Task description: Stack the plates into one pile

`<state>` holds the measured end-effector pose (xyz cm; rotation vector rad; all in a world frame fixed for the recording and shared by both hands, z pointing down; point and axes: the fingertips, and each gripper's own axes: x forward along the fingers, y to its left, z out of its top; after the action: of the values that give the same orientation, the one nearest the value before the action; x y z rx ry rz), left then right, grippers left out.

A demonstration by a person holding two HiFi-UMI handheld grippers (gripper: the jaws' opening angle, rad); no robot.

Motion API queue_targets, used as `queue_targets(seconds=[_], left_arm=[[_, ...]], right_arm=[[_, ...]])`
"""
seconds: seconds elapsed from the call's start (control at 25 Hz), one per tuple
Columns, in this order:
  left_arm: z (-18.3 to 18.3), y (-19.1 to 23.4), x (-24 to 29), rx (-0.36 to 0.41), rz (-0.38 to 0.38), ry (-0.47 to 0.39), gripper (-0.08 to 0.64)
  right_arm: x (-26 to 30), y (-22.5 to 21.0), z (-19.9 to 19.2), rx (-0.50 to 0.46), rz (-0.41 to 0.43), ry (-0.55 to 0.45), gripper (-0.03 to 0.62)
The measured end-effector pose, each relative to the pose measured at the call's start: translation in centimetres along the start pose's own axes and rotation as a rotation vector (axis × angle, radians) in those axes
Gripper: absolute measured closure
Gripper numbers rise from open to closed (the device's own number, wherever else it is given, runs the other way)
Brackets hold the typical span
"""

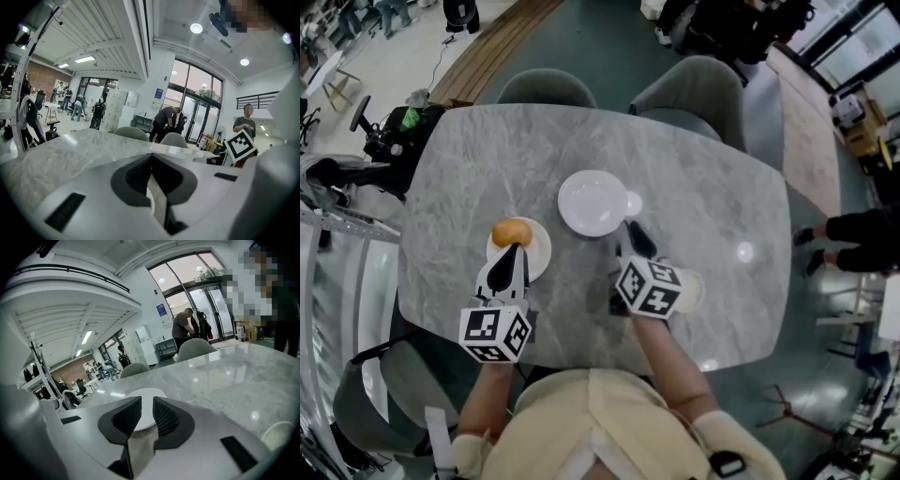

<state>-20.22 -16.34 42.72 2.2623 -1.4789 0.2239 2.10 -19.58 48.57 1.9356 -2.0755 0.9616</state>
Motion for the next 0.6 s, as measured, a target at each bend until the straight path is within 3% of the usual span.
queue_targets(seconds=[0.32, 0.6], left_arm=[[1.3, -4.1, -1.1, 0.007, -0.019, -0.039, 0.557], [2.3, -7.1, -1.4, 0.028, -0.048, -0.061, 0.557]], right_arm=[[-4.8, 0.6, 1.5, -0.028, 0.097, -0.007, 0.524], [-8.1, -0.1, 2.4, -0.045, 0.126, -0.034, 0.557]])
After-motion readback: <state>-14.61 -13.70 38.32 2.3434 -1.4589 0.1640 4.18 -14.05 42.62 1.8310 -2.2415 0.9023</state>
